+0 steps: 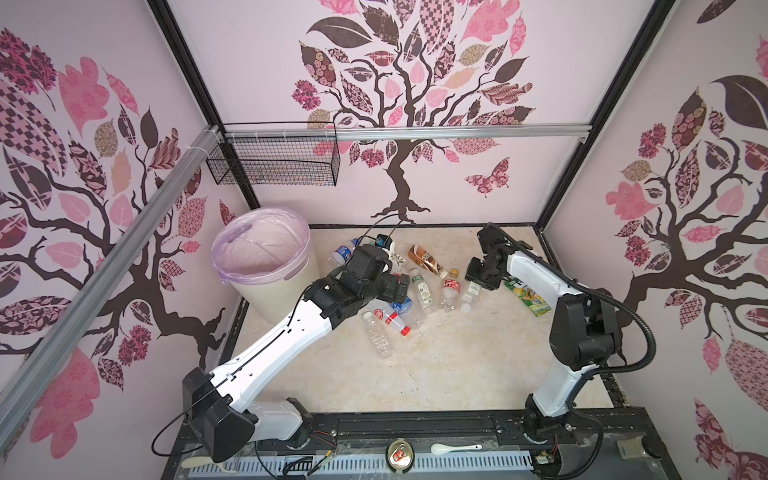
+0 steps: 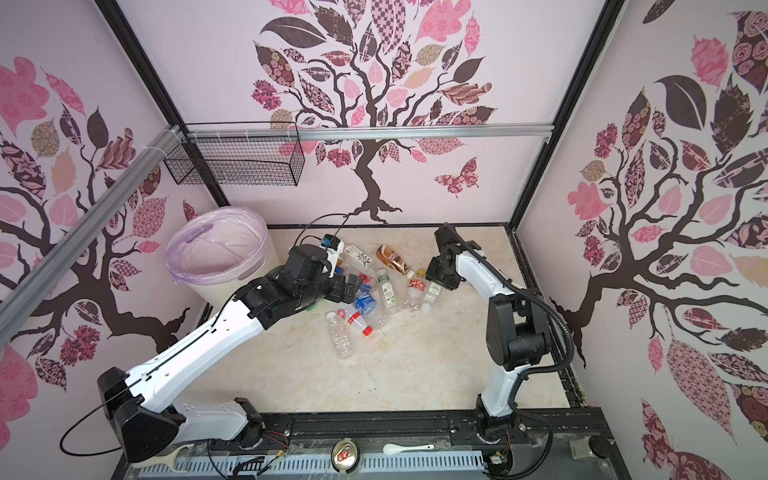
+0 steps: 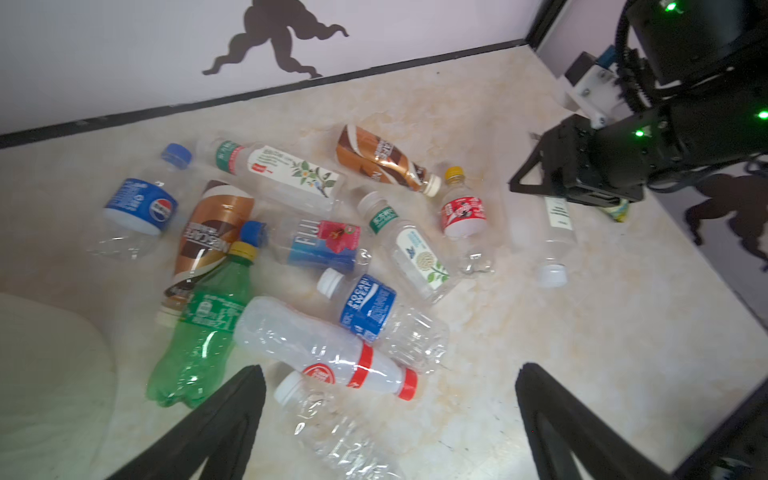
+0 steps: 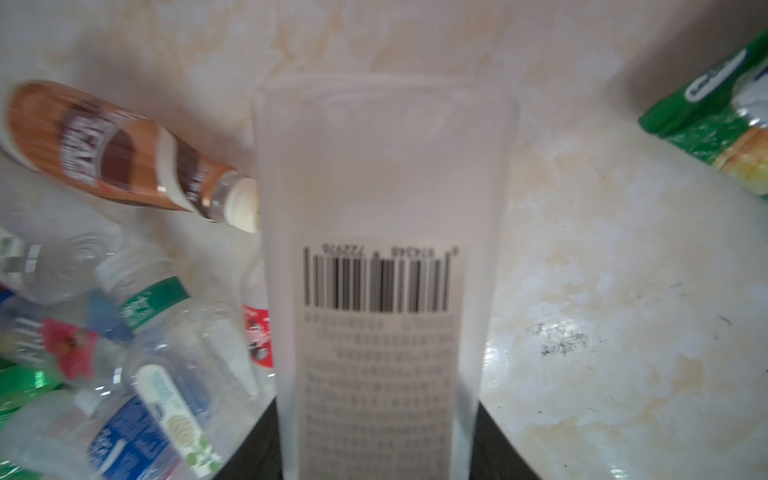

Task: Throw the plastic bottles in the bin
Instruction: 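Lift the frosted bottle with the right gripper toward the left gripper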

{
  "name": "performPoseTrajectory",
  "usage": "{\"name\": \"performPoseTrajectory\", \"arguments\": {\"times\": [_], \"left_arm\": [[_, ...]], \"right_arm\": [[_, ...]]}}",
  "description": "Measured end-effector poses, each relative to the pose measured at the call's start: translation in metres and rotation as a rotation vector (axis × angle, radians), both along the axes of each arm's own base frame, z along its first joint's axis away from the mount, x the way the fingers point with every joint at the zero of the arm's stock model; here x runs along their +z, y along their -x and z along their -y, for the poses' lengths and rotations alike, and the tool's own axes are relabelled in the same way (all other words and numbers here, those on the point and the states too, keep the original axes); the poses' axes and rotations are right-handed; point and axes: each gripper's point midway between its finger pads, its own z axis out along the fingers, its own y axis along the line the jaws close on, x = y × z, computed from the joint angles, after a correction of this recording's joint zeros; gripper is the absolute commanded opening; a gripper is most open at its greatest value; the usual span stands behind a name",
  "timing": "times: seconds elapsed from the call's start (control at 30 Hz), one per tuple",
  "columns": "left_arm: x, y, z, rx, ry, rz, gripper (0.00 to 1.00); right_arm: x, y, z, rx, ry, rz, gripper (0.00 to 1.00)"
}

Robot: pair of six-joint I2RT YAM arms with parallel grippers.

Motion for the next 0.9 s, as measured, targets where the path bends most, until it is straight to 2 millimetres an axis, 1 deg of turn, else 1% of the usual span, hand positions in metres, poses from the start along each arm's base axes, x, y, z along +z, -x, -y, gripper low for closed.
{"name": "performPoseTrajectory", "arguments": {"times": [0.03,0.07,0.1,0.17,0.23,0.33,0.4,0.43,0.5,0.63,0.77,0.9], "left_arm": [[0.004,0.001,0.007,-0.015,0.037,-0.013,0.98],[0.005,0.002,0.012,-0.028,0.065,-0.026,0.98],[0.005,0.004,0.017,-0.041,0.091,-0.041,0.98],[0.003,0.006,0.024,-0.057,0.12,-0.071,0.98],[0.0,0.008,0.031,-0.074,0.148,-0.104,0.98],[-0.002,0.01,0.038,-0.081,0.186,-0.141,0.98],[0.002,0.01,0.04,-0.069,0.216,-0.16,0.98],[0.007,0.01,0.042,-0.064,0.238,-0.166,0.98],[0.018,0.007,0.045,-0.048,0.285,-0.171,0.98],[0.044,-0.003,0.048,-0.017,0.415,-0.18,0.98],[0.05,-0.016,0.045,0.023,0.477,-0.207,0.98],[0.05,-0.032,0.044,0.056,0.497,-0.232,0.98]], "right_arm": [[0.014,-0.005,-0.008,0.006,-0.02,0.031,0.42],[0.024,-0.008,-0.014,0.012,-0.037,0.051,0.42],[0.038,-0.013,-0.024,0.021,-0.061,0.079,0.42],[0.059,-0.018,-0.043,0.042,-0.103,0.12,0.42],[0.082,-0.02,-0.065,0.071,-0.154,0.158,0.42],[0.118,-0.022,-0.092,0.109,-0.231,0.216,0.42],[0.137,-0.021,-0.108,0.134,-0.283,0.245,0.42],[0.146,-0.02,-0.115,0.146,-0.311,0.259,0.42],[0.156,-0.02,-0.124,0.157,-0.349,0.275,0.42],[0.163,-0.017,-0.135,0.171,-0.404,0.271,0.42],[0.165,-0.014,-0.142,0.188,-0.429,0.265,0.41],[0.168,-0.013,-0.145,0.196,-0.451,0.265,0.41]]}}
